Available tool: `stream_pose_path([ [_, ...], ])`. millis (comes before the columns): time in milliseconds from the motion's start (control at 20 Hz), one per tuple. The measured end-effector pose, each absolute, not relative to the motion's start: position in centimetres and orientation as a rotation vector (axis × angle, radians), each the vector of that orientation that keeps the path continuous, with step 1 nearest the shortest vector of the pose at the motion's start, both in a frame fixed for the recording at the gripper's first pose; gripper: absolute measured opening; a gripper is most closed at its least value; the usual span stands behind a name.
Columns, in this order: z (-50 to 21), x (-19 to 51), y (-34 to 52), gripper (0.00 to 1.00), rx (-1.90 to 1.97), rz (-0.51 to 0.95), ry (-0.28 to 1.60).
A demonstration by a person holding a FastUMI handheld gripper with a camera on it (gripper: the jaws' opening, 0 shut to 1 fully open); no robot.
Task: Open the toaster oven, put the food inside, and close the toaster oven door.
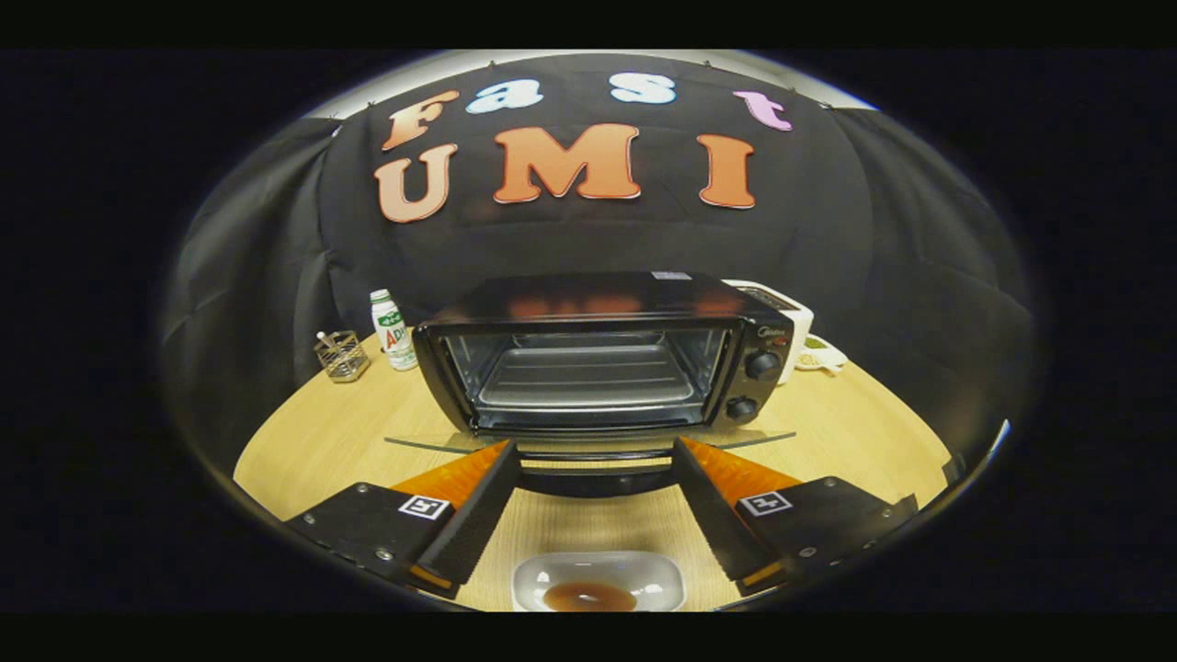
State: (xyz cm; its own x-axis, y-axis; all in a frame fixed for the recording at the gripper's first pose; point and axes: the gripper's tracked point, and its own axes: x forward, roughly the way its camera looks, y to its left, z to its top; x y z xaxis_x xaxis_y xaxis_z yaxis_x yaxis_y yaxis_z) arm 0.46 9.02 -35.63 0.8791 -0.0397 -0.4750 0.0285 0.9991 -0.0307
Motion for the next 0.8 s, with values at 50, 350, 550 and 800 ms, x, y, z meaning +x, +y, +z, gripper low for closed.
stream_pose_path([
  [50,-36.2,-0.1,9.0,0.99,-0.023,-0.035,0.506],
  [350,-42.2,-3.4,8.8,0.98,-0.003,-0.042,0.644],
  [550,-45.6,-4.8,8.7,0.99,0.059,-0.067,0.738],
  [800,-46.0,-4.7,8.4,0.99,0.025,-0.054,0.744],
])
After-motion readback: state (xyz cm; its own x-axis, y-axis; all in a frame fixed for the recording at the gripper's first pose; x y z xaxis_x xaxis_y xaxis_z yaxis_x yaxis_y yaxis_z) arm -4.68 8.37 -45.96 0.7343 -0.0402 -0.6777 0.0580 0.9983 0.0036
